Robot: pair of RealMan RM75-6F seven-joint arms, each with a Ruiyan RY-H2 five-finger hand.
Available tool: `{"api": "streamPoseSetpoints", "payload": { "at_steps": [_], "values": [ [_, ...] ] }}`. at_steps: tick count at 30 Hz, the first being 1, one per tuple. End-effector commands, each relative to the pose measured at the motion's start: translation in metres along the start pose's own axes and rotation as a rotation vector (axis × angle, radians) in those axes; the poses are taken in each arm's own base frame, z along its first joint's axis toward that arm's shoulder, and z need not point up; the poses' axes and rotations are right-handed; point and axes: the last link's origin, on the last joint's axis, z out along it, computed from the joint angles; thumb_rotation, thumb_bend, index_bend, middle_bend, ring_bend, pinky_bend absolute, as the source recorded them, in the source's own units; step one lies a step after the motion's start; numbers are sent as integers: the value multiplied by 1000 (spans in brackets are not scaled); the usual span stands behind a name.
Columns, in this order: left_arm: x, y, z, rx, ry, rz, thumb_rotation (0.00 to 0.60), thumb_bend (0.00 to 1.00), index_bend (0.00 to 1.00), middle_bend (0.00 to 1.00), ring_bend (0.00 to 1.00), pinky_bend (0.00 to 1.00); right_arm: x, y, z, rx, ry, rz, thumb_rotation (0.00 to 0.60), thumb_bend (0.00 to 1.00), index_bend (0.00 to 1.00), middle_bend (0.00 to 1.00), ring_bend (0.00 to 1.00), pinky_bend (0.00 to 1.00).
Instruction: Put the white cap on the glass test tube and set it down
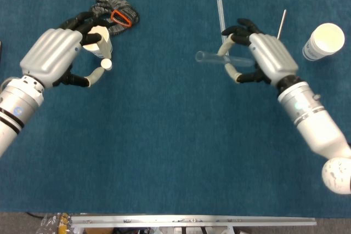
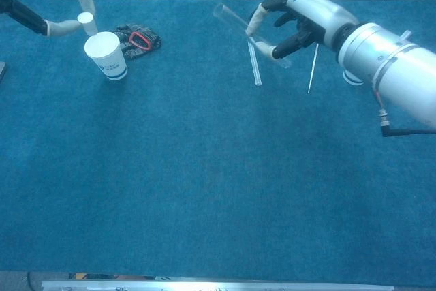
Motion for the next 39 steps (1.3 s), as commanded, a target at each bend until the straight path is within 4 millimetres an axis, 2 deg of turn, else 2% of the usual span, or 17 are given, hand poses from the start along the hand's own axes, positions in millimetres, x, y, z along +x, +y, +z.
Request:
{"api": "streamPoseSetpoints", "payload": {
  "at_steps": [1,15,39],
  "values": [
    [5,2,-1,5,-4,-26,600,371,456,149,0,86,-9,-8,0,28,4,7,600,444,655,248,54,180],
    [24,5,2,50,-11,-200,600,374,456,151,0,86,-38,-17,5,68,15,24,600,436,655,248,54,180],
    [16,21,18,56,14,-459,600,398,455,154,0,87,-48,-30,31,42,59,153,600,435,657,248,54,180]
  ]
}}
